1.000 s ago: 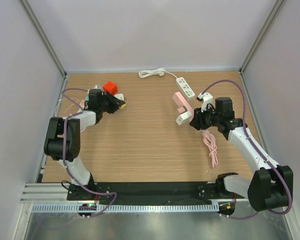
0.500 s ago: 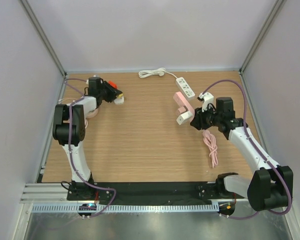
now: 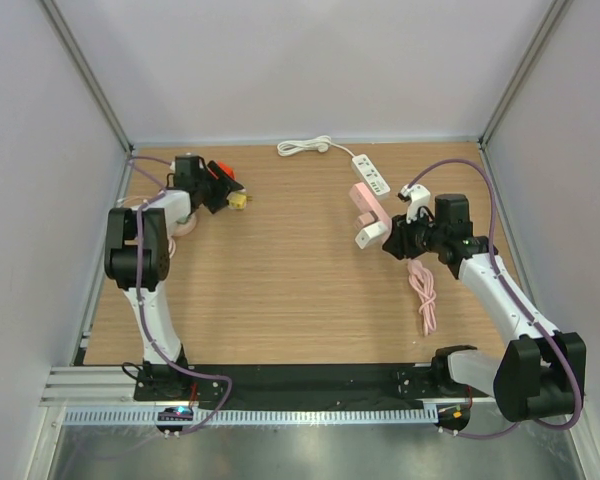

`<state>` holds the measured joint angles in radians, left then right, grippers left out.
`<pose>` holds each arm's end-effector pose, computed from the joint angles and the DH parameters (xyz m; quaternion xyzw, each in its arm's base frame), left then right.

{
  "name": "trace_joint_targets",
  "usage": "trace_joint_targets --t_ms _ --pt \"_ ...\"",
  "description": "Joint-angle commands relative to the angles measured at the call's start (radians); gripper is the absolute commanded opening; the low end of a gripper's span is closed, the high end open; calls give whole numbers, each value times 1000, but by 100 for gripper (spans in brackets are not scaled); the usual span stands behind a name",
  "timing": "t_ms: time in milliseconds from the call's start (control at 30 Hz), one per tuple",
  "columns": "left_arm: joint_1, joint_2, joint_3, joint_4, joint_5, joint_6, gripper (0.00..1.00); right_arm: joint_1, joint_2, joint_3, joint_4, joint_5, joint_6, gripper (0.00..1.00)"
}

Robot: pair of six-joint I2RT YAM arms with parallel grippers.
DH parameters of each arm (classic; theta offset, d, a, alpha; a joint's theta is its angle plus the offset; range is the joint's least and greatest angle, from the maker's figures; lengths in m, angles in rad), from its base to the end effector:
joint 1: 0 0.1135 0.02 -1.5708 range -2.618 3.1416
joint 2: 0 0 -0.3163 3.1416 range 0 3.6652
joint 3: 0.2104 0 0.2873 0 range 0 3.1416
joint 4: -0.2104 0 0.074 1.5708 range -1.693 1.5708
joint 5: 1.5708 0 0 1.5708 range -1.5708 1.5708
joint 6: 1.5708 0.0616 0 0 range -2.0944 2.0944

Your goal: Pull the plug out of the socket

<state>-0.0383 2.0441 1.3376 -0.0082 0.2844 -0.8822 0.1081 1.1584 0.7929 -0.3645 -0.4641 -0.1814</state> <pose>0.5164 -0.0371 0.1710 -0.3152 0.8457 -0.2980 0.3109 0.2687 0.0569 0.2728 -0.2210 0.8656 0.1953 0.4046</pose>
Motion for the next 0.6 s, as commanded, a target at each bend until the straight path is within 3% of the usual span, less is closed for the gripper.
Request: trace_joint_targets --t_ms 0,233,400,567 --pt "23 -58 26 -55 -21 57 68 -7 -28 65 72 -45 0 1" --pt "29 -205 -2 -96 -67 166 74 -12 -22 66 67 -73 -3 1" --pt "22 -294 -84 -64 24 178 74 -13 -3 69 52 -129 -15 1" --pt "-27 -392 -227 112 159 111 75 -12 30 74 38 -182 -15 1"
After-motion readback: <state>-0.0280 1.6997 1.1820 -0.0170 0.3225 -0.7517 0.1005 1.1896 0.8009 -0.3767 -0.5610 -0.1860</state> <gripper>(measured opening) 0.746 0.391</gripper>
